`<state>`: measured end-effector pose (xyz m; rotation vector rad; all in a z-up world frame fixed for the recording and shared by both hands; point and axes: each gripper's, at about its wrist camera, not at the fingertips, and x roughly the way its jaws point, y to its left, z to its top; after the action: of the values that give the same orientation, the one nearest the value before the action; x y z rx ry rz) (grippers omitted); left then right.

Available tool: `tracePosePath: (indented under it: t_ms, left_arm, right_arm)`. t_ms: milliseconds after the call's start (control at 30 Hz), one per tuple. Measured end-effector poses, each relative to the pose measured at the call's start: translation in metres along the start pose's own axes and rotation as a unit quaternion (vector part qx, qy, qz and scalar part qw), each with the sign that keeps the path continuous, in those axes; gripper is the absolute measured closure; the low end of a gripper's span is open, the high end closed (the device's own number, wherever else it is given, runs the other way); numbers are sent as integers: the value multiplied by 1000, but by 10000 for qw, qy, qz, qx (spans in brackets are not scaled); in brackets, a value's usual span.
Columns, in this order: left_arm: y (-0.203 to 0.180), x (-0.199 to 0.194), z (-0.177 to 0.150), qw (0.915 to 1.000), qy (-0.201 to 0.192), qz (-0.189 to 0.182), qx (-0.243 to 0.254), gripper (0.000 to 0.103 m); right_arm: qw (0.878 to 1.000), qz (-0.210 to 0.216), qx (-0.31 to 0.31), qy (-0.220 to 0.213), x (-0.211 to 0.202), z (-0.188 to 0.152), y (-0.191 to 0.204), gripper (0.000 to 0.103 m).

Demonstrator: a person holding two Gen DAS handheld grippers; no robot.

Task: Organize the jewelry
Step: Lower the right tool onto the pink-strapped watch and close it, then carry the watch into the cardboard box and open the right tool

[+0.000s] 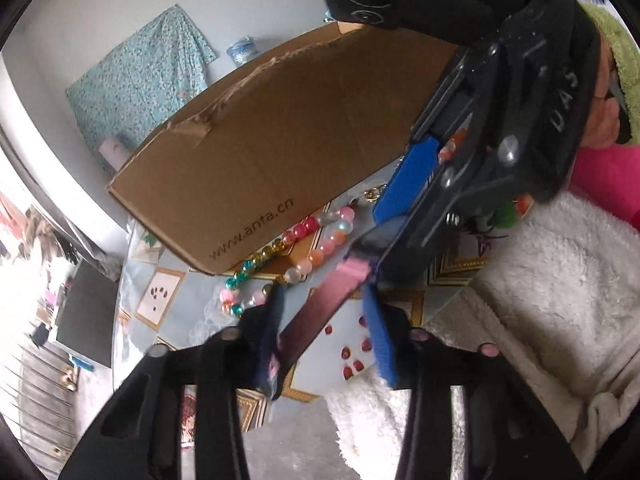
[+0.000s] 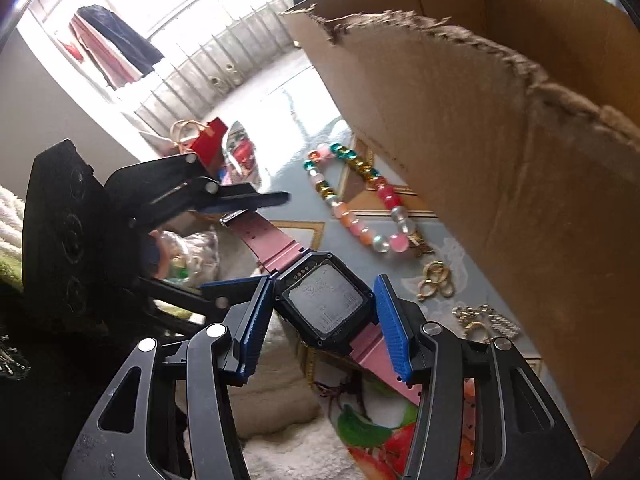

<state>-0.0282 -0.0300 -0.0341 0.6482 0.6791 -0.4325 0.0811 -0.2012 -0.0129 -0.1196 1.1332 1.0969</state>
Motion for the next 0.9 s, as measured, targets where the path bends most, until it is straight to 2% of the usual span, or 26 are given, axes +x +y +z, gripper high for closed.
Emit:
tracePosePath:
  t_ms: [133, 233, 267, 367, 467, 567, 633, 733, 867, 900]
  left_arm:
    - [2, 1, -2, 9999, 75, 33, -81, 97]
    - [17, 2, 1, 9979, 157, -443, -447, 98]
    - [22, 2, 0, 9970, 171, -539, -530, 98]
    - [31, 5, -1, 9952, 202, -737, -608, 98]
    - [39, 12, 3, 9936, 253, -897, -631, 99]
    - [49, 17, 5, 9916, 283, -1060, -687, 99]
    - [46, 15, -1, 9908, 292, -1109, -717, 99]
    - [53, 16, 1, 9885, 320, -1204, -856, 99]
    - [68, 18, 11, 9878, 307, -1185, -965, 99]
    - [69, 15, 13, 9881, 284, -1163, -962, 99]
  right_arm:
    - [9995, -39, 212, -231, -14, -4, -3, 54]
    - [9975, -305, 363, -530, -31, -16, -1, 53]
    - [9956, -628, 317, -624, -39, -20, 3, 53]
    - [9894, -1257, 97, -720, -51, -31, 15, 53]
    - [9763, -2035, -426, -610, -48, -39, 36, 56]
    - [9544, -2734, -1137, -392, -30, -46, 58, 59]
    - [9420, -3052, -1365, -298, -16, -45, 66, 66]
    - [9301, -3348, -1460, -396, -9, -49, 65, 74]
    - [9295, -3407, -1230, -702, -11, -48, 59, 94]
    - [9289, -3413, -1165, -836, -14, -48, 58, 95]
